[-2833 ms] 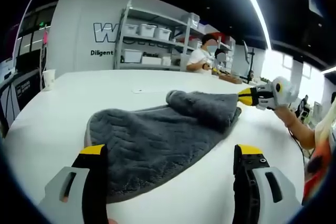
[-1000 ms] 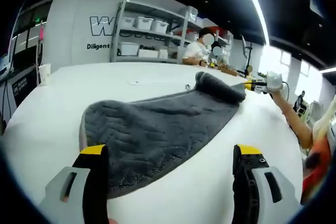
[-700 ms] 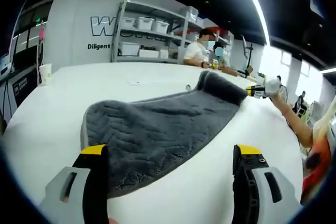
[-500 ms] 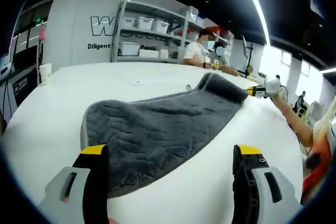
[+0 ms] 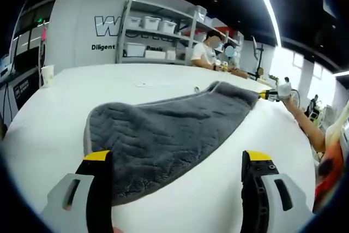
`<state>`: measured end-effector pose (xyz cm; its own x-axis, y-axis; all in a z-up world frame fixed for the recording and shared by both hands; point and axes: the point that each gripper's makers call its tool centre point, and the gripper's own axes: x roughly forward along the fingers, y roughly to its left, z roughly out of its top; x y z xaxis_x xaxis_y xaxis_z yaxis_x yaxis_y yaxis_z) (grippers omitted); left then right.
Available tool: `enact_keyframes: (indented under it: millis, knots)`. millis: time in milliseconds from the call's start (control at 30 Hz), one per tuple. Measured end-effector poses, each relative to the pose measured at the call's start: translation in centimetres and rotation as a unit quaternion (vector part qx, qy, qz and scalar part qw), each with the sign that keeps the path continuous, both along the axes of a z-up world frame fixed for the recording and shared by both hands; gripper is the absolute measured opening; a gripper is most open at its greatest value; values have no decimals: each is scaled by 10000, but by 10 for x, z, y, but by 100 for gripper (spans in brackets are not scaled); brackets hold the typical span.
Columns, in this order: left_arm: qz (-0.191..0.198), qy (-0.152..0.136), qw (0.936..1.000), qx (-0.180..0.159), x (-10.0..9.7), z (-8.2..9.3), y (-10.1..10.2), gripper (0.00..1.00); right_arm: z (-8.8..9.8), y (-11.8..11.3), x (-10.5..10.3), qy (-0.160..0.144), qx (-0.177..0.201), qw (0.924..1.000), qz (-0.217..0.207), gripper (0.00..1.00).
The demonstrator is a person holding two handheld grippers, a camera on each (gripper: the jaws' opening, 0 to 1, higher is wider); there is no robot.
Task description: Open the folded towel by lifting each exposed corner and separating the folded layers until the towel lies flat within the target outline without major curled edges
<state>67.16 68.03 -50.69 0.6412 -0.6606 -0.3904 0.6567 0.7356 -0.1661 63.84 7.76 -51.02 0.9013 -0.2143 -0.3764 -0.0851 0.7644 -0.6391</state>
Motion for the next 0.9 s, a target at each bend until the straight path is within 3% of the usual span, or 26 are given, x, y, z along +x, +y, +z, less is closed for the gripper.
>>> enact_keyframes:
  millis: [200, 400, 700, 900]
  knots:
    - [-10, -1, 10000, 20, 0, 0, 0, 95, 2, -15, -5, -1, -121, 9996, -263, 0]
    - [-25, 1, 10000, 34, -1, 0, 0, 96, -2, -17, -4, 168, -580, 9978, -291, 0]
    - [-53, 8, 10000, 1, -2, 1, -2, 94, -2, -33, -13, 223, -609, 9961, -603, 0]
    - [-99, -2, 9999, -29, -3, 2, -4, 94, -7, -47, -22, 431, -783, 9921, -884, 0]
